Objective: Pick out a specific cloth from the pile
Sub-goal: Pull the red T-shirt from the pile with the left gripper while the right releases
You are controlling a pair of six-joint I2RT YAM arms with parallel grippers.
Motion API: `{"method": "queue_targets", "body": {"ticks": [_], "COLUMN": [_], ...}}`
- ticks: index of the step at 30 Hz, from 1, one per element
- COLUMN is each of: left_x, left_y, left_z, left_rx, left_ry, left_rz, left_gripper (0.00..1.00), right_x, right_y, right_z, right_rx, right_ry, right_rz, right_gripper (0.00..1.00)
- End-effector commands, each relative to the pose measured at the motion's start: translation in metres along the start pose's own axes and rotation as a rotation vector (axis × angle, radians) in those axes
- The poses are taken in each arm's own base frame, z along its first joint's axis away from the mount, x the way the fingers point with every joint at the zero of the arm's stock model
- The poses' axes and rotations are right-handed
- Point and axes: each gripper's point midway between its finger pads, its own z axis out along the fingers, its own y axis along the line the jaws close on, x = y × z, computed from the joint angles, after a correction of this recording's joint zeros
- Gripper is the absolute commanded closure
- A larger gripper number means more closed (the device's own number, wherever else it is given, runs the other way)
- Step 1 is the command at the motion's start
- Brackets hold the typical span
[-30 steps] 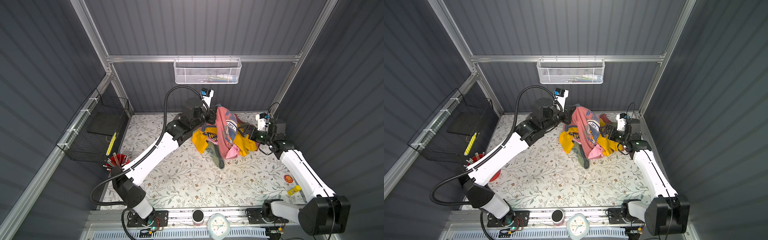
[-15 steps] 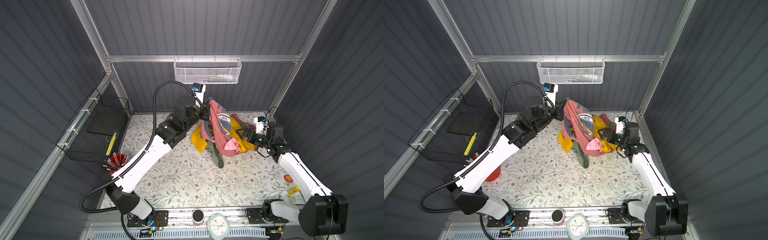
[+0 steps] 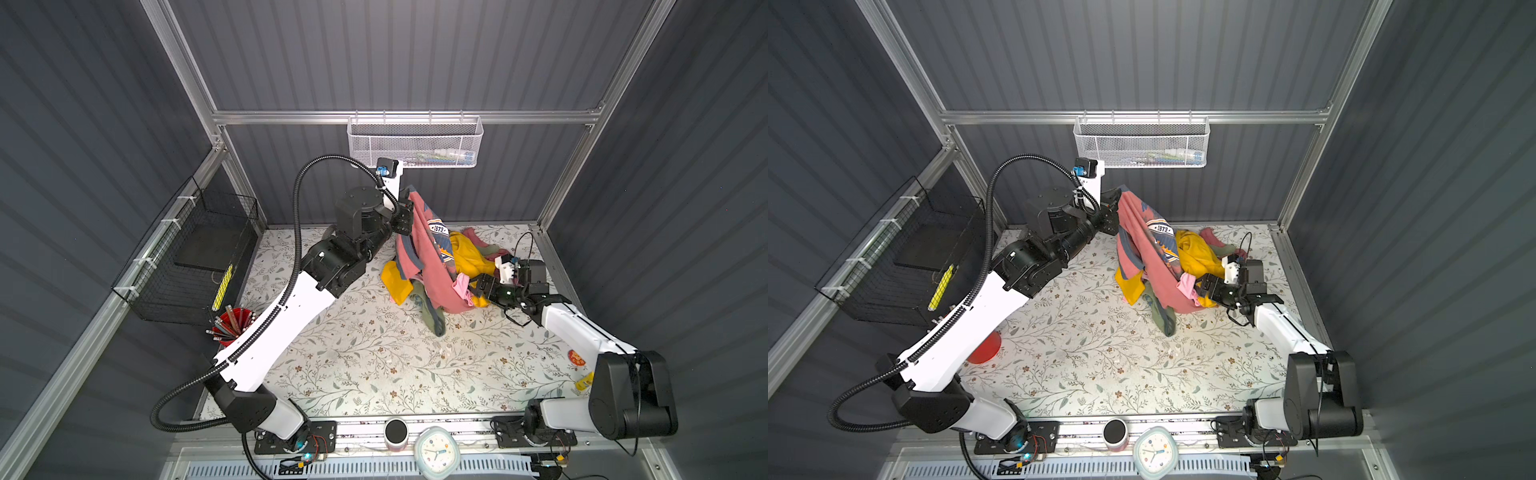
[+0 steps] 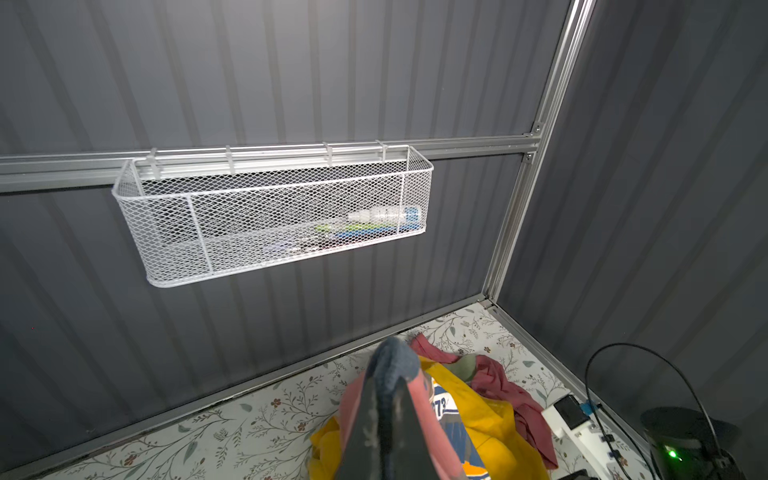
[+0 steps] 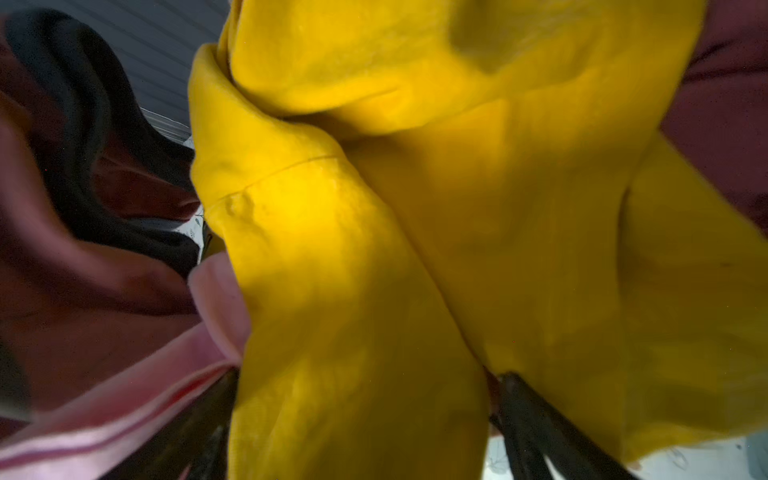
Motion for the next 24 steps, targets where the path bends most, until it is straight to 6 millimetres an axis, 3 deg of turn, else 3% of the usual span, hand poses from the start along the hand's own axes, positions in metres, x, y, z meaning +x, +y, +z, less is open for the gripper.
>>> {"method": "queue_targets", "body": {"ticks": [1, 15, 24], "left_x": [-0.073, -0.102, -0.093], "left_y": [0.029, 0.06, 0.102], "left_z": [-0.046, -0.076, -0.085], "left_rx": [-0.113, -0.278, -0.529], "left_ry": [-0.191, -0.244, -0.165], "left_rz": [0.006, 0.1, 0.226], "left_gripper": [1.0, 1.0, 1.0], "right_x": [0.001, 0.013, 0.0], "right_y": [-0.007, -0.029, -0.021], "right_z": [0.003, 0.013, -0.003], "right_rx": [0.019, 0.076, 0.09], "right_ry": [-0.007, 0.005, -0.064], "right_rz": [-0.032, -0.065, -0.111], "right_gripper": [0.03, 0.01, 0.01]}}
